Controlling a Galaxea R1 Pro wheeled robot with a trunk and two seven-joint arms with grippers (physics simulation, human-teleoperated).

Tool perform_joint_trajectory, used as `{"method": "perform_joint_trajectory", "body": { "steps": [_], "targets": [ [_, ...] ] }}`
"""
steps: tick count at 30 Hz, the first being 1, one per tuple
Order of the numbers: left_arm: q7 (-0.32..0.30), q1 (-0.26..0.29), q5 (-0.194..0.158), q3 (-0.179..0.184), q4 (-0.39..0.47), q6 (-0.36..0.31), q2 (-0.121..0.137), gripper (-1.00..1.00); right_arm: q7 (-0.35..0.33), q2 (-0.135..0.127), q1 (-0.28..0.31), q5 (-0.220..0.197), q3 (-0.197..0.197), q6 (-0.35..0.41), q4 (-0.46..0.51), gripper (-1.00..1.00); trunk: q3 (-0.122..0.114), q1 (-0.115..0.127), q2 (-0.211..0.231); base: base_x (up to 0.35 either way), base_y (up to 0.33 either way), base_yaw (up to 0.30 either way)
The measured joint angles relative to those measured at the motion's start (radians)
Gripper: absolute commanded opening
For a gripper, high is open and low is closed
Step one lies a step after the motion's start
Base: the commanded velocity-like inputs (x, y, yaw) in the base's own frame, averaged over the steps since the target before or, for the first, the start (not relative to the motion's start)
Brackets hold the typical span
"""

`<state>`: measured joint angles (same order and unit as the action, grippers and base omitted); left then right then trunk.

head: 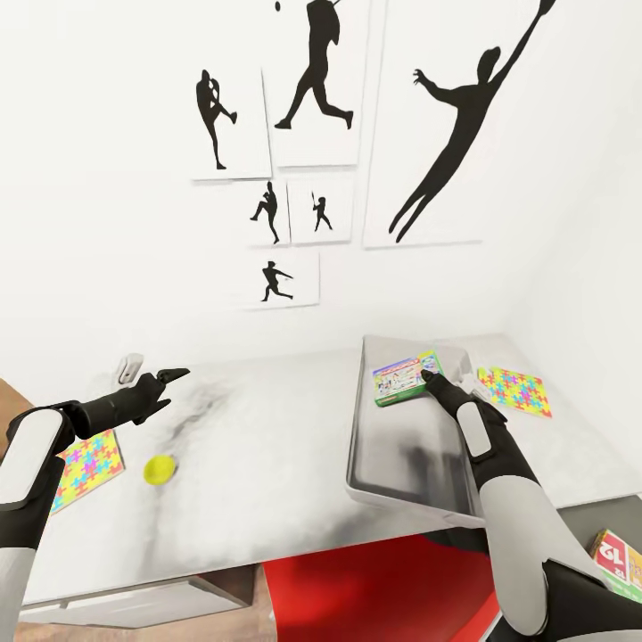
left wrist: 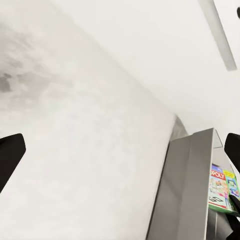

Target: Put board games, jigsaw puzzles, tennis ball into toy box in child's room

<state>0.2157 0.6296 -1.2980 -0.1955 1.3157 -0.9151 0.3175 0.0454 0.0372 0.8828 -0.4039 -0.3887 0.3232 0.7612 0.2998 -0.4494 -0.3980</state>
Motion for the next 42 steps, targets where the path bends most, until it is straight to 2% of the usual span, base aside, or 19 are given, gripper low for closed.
{"method": "perform_joint_trajectory", "body": {
  "steps": [13,42],
  "targets": [
    [0.0,0.0,0.0,0.0,0.0,0.0,0.0,1.0,0.0,0.0,0.0,0.0,0.046,-0.001,-0.01,-1.0,0.0,0.0,0.0,0.0,0.0,0.0],
    [0.0,0.0,0.0,0.001,0.001,0.0,0.0,1.0,0.0,0.0,0.001,-0.002,0.054,0.0,-0.033,-1.0,0.0,0.0,0.0,0.0,0.0,0.0]
  ]
}}
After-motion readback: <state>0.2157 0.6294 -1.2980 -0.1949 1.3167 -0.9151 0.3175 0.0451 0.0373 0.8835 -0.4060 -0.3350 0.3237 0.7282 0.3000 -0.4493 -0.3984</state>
